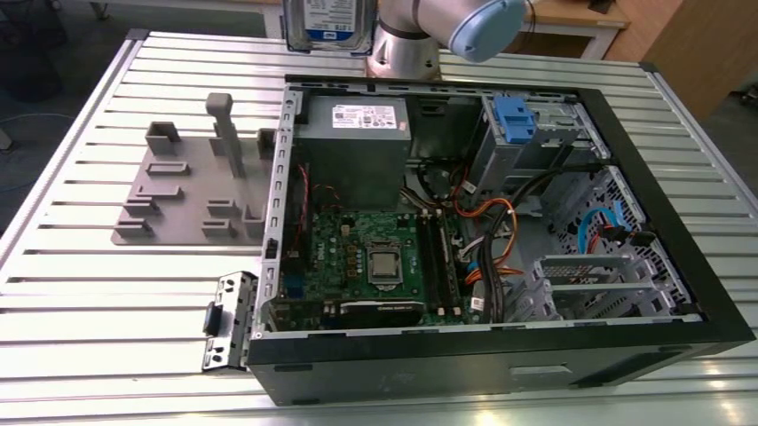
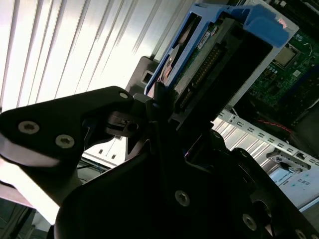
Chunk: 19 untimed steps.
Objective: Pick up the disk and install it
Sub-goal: 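Pick up the disk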
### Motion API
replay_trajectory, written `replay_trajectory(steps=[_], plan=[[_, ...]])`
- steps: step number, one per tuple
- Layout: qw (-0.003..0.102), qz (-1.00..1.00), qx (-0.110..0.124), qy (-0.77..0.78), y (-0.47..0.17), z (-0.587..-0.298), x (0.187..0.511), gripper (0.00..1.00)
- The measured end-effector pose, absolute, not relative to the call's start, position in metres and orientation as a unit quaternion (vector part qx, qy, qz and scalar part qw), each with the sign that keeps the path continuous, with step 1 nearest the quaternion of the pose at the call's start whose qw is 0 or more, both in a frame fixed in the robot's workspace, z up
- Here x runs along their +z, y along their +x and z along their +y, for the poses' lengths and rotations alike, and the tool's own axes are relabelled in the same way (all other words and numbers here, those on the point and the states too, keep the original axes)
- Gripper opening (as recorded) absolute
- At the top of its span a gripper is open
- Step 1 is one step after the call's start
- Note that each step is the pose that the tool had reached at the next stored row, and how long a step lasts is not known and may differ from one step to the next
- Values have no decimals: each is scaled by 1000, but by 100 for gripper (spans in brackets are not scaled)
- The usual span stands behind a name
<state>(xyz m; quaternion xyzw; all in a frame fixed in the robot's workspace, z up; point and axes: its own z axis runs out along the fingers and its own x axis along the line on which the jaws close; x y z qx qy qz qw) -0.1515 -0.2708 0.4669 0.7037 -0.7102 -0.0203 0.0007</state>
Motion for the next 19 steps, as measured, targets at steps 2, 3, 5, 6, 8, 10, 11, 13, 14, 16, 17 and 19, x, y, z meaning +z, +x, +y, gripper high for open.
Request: replay_trajectory(steps=[2, 3, 5, 6, 8, 10, 11, 13, 14, 16, 17, 19], plan=[[1, -710, -20, 704, -148, -271, 467, 36], [1, -710, -20, 704, -147, -271, 467, 36], [1, -710, -20, 704, -146, -273, 467, 36], [1, -710, -20, 704, -146, -275, 467, 36], [1, -710, -20, 704, -146, -279, 467, 36], [1, -710, -20, 704, -145, -284, 467, 36], [1, -710, -20, 704, -145, -287, 467, 36], [1, -710, -20, 704, -145, -291, 467, 36], [1, -710, -20, 704, -145, -293, 467, 36], [1, -710, -20, 704, -145, -297, 467, 36], [1, -710, -20, 704, -144, -299, 467, 36], [1, -710, -20, 704, -144, -302, 467, 36]])
